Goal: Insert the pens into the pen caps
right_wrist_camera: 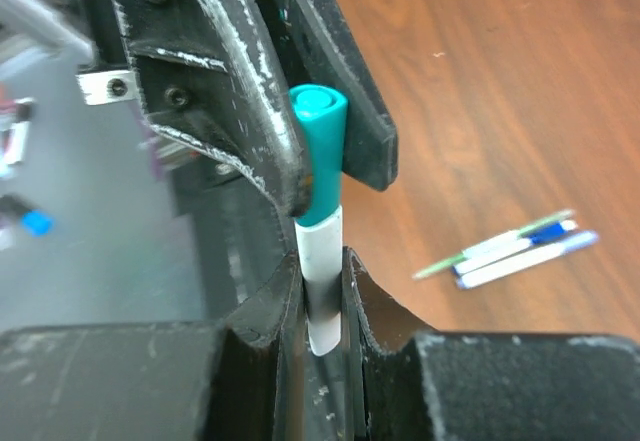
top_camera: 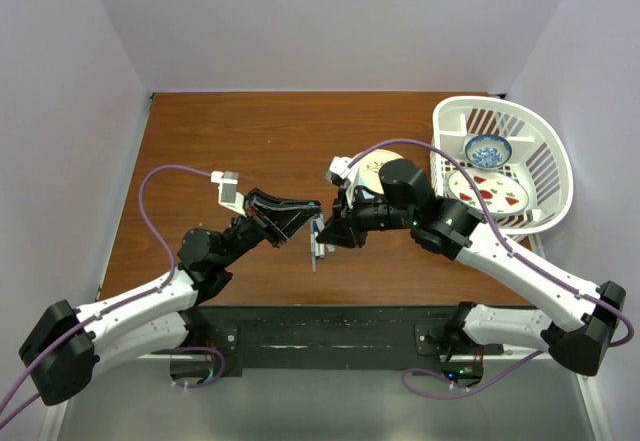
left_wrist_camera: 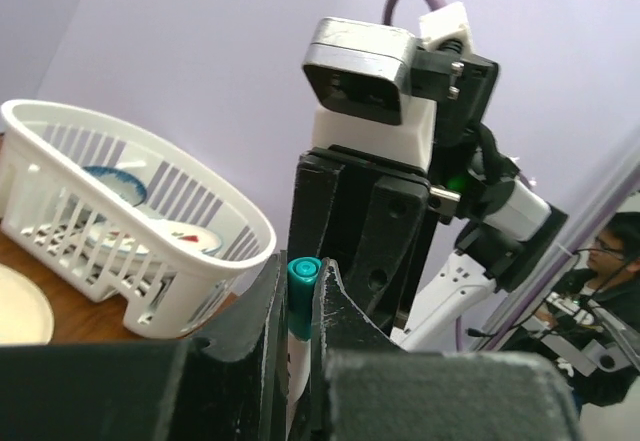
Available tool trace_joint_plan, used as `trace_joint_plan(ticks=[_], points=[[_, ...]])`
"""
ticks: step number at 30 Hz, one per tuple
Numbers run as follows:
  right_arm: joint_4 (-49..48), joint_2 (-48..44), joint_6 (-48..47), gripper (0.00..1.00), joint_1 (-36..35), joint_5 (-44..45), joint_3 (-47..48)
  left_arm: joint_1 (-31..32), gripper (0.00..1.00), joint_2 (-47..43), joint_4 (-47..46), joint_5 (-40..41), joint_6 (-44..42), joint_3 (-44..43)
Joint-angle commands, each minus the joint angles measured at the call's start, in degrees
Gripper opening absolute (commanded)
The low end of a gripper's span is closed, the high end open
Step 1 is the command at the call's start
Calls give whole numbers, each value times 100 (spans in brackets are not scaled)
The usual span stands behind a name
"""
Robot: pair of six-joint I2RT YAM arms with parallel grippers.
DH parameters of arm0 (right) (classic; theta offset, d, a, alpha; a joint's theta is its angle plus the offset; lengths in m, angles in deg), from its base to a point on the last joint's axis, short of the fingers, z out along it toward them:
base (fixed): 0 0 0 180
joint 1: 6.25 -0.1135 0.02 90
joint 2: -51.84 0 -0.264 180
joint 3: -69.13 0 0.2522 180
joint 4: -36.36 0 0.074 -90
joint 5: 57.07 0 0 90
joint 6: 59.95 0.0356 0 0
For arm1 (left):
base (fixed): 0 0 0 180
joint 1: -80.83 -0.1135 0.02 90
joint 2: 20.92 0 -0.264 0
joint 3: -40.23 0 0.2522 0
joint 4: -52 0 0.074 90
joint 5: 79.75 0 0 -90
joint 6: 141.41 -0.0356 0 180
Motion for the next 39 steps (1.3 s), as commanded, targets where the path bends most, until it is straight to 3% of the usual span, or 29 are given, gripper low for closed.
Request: trace_joint_plan(ticks=[1, 3, 6, 8, 11, 14, 18, 26, 28, 34, 39], points=[[-2883, -198, 447, 0, 476, -135, 1523, 571, 0, 507, 1118, -2992, 307, 645], [-2671, -58, 386, 0, 475, -337, 1726, 588, 0, 700, 353, -3272, 710, 750], [-2399, 31, 97, 0, 467, -242, 1788, 667, 0, 973, 289, -3379, 809, 715], [-2215, 13, -123, 0, 475, -40, 1805, 685, 0, 983, 1136, -3292, 608, 532], [-2152, -39, -580, 0, 476, 258, 1814, 703, 0, 1070, 1140, -3388, 835, 575], [-1916, 22, -879, 0, 475, 540, 1885, 703, 0, 1106, 2446, -3196, 362, 232], [-1932, 13, -1012, 0, 467, 813, 1823, 694, 0, 807, 3303, -2835, -121, 39], [-2459, 83, -757, 0, 475, 945, 2033, 738, 0, 1070, 1829, -2860, 238, 381], [-2477, 153, -459, 0, 476, 832, 2139, 738, 0, 1123, 1819, -2852, 229, 381], [-2768, 268, -387, 0, 484, 734, 2411, 852, 0, 1299, 494, -3221, 1036, 845], [-2276, 434, -844, 0, 555, 560, 2859, 922, 0, 1317, 1273, -3274, 694, 750]])
